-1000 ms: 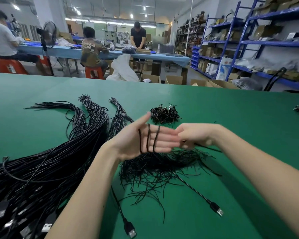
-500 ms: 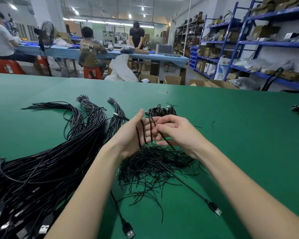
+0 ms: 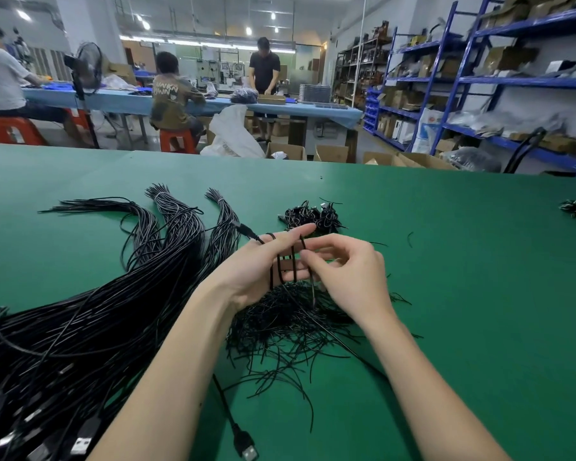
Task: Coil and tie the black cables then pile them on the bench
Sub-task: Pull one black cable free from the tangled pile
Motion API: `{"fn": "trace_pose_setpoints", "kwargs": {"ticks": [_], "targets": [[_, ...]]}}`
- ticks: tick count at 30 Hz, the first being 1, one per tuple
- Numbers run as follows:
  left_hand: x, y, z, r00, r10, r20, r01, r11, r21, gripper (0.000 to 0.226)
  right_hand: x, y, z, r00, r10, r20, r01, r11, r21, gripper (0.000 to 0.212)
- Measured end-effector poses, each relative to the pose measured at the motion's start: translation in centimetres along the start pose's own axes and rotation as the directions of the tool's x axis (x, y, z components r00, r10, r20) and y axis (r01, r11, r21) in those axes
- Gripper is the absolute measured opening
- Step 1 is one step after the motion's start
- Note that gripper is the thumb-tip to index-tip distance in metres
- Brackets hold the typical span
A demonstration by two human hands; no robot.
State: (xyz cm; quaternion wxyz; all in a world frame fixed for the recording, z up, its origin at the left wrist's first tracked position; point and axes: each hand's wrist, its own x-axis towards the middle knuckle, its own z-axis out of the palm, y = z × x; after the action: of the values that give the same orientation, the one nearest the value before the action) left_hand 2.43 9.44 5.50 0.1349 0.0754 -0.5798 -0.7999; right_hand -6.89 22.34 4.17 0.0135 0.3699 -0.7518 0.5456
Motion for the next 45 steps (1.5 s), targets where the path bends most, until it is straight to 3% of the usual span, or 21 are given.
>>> {"fn": "trace_pose_setpoints", "kwargs": {"ticks": [3,7,10,11,13,14,16,18,20,24,29,33,39,43,45], "targets": [[0.1,-0.2,-0.2,1.0,0.002,-0.019,-0.002,1.0,0.005,0.039,0.1,0.3,0.4,1.0,0.004,0.006,-0.004,0.996,0.086,0.01],[0.3,-0.5,0.4,0.997,0.004,-0.076,-0.001,0.999,0.033,0.032,-0.2,0.6,0.9,1.0,-0.006,0.018,0.005,0.999,0.05,0.017],[0.3,-0.8,0.2,0.996,-0.022,-0.083,0.029,0.996,0.088,0.027,0.3,0.9,-0.8,0.966,0.13,0.221,-0.168,0.972,0.163,0.011],[0.3,-0.8,0.0,0.997,-0.039,-0.069,0.044,0.996,0.075,0.026,0.6,0.9,-1.6,0.965,0.146,0.22,-0.192,0.959,0.207,0.013],[0.2,-1.0,0.0,0.997,-0.077,-0.017,0.078,0.996,0.049,0.025,1.6,0.9,-2.9,0.994,0.069,0.08,-0.081,0.984,0.157,0.015],[0.1,-1.0,0.2,0.996,-0.089,0.015,0.088,0.995,0.055,0.024,2.1,0.6,-3.2,0.997,-0.007,0.081,-0.002,0.994,0.113,0.016],[-0.1,-1.1,0.6,0.992,-0.089,0.085,0.078,0.989,0.129,0.019,2.8,-1.1,-2.7,0.934,-0.134,0.331,0.122,0.991,0.057,0.028],[-0.4,-1.2,1.3,0.981,-0.077,0.176,0.036,0.974,0.224,0.023,3.6,-2.4,-1.6,0.811,-0.135,0.569,0.172,0.985,-0.011,0.028],[-0.6,-1.2,1.6,0.972,-0.085,0.217,0.043,0.98,0.193,0.016,4.7,-3.4,-1.1,0.769,-0.139,0.624,0.221,0.974,-0.055,0.01],[-0.6,-0.9,1.0,0.973,-0.119,0.199,0.089,0.985,0.151,0.022,6.2,-3.2,-1.1,0.795,-0.156,0.586,0.302,0.94,-0.16,0.04],[-0.4,-0.5,1.2,0.974,-0.126,0.188,0.097,0.983,0.158,0.02,6.4,-2.0,-1.5,0.793,-0.11,0.599,0.235,0.962,-0.135,0.051],[-0.1,-0.7,1.6,0.986,-0.13,0.108,0.113,0.983,0.147,0.025,6.5,-1.3,-1.7,0.829,-0.062,0.556,0.207,0.957,-0.201,0.048],[0.5,-1.3,1.9,0.996,-0.081,-0.033,0.085,0.989,0.125,0.029,6.6,-0.6,-1.1,0.93,-0.138,0.341,0.213,0.958,-0.192,0.042],[0.2,-1.2,2.1,0.988,-0.144,0.054,0.147,0.988,-0.056,0.031,6.0,0.2,0.1,0.943,-0.209,0.258,0.233,0.97,-0.067,0.039],[0.0,-1.0,2.2,0.978,-0.185,0.095,0.19,0.981,-0.04,0.033,5.8,0.4,0.3,0.938,-0.248,0.243,0.271,0.96,-0.066,0.04]]}}
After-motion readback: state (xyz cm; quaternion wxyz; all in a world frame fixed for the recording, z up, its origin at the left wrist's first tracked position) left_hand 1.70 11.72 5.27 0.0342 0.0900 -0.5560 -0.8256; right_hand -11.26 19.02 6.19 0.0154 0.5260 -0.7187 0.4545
